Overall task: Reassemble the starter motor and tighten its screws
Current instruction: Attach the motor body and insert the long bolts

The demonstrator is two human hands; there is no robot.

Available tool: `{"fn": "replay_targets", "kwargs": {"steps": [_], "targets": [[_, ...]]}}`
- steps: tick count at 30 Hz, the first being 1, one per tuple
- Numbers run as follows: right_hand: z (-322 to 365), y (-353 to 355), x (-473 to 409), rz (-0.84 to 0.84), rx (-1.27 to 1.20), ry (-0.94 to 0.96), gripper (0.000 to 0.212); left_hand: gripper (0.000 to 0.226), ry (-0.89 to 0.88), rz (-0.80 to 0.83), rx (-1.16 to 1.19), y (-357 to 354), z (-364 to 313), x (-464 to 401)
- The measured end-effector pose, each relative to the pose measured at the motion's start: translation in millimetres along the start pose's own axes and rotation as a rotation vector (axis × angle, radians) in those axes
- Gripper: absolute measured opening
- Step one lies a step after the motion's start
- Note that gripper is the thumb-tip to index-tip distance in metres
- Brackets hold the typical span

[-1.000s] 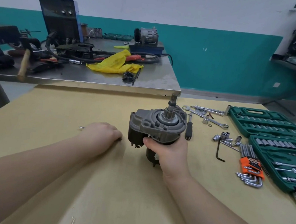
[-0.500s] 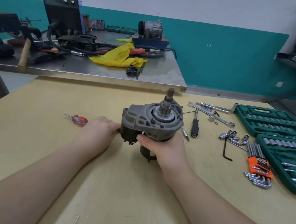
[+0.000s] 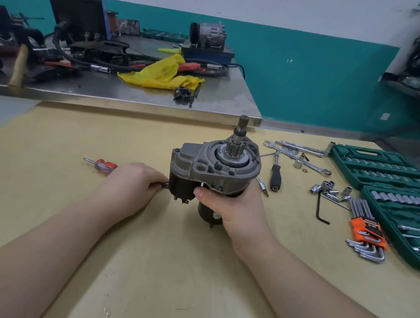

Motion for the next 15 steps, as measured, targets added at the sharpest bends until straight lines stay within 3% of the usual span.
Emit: {"fn": "replay_targets", "kwargs": {"steps": [9, 15], "targets": [[3.0, 0.4, 0.6, 0.020, -0.047, 0.054, 0.050, 0.017, 0.265, -0.042, 0.224, -2.0, 18.0, 6.1], [2.8, -0.3, 0.9, 0.025, -0.042, 0.018, 0.042, 0.014, 0.328, -0.057, 0.228, 0.8, 22.2, 8.9]]}}
Point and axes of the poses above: each hand's wrist, its own x-axis away from the middle knuckle, its own y-axis out of the back of the hand, z = x × y, the point moved 7 cm from there along -x, towards the middle knuckle, and after that the axes turned 11 degrees about x, right-handed, at the moved point
